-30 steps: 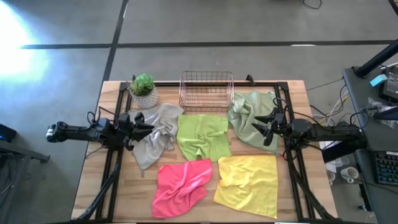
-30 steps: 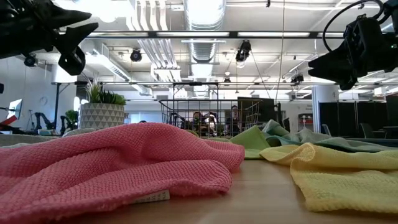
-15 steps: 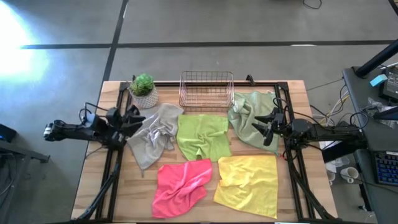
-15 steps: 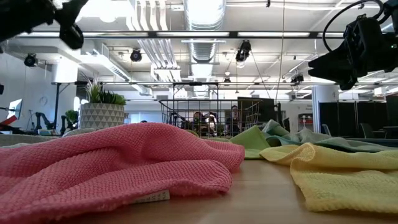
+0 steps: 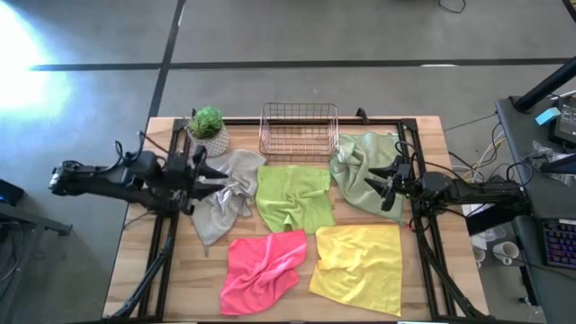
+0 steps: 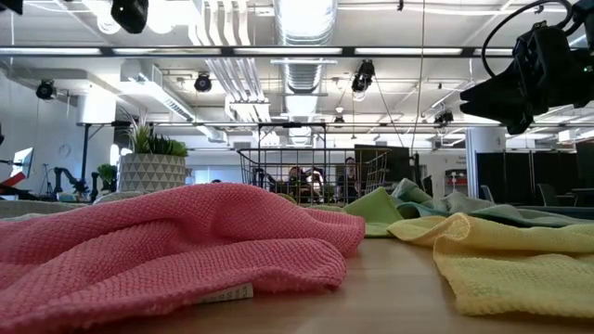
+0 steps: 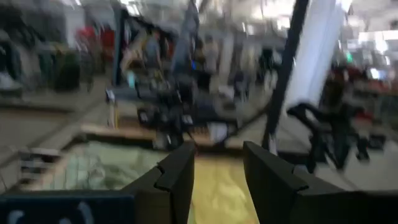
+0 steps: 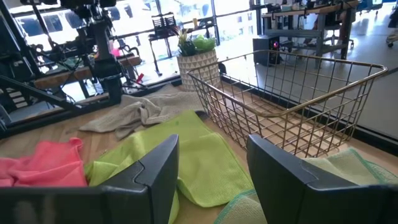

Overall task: Fold microfiber towels
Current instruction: Fold the pink towel

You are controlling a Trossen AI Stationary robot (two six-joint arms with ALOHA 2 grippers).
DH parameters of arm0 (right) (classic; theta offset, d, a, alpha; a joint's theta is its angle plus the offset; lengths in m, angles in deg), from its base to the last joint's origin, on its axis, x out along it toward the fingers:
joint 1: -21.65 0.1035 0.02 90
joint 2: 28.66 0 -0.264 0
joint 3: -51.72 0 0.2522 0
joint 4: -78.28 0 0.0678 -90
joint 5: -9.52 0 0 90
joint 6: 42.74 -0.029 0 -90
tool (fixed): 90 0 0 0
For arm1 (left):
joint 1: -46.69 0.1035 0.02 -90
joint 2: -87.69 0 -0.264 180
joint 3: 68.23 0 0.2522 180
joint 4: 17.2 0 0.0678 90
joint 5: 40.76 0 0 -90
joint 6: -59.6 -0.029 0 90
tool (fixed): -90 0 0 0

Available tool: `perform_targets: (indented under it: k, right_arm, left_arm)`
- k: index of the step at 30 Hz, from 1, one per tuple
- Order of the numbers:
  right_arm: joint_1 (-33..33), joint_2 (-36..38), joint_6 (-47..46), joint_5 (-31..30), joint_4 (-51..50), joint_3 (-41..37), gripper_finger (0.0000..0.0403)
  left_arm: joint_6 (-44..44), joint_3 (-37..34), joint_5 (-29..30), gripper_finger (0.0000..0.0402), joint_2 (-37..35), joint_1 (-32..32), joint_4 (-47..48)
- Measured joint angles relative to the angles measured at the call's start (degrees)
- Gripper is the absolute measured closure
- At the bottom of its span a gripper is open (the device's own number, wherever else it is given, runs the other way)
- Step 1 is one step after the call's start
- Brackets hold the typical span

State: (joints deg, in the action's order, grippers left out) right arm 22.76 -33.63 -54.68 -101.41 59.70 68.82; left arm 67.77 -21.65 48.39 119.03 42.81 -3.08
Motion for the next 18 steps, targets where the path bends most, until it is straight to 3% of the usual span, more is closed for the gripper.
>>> perform_targets:
  k: [5,9,18]
  right_arm:
    - [0.0,0.0,0.0,0.0,0.0,0.0,0.0225]
    - [0.0,0.0,0.0,0.0,0.0,0.0,0.0225]
    - [0.0,0.0,0.0,0.0,0.0,0.0,0.0225]
  left_arm:
    - [0.3,8.1,-5.9,0.0279,6.2,-0.1,13.5]
    - [0.4,12.8,-7.2,0.0279,10.6,-2.2,21.9]
    - [0.5,17.5,-8.4,0.0279,19.7,-10.4,30.6]
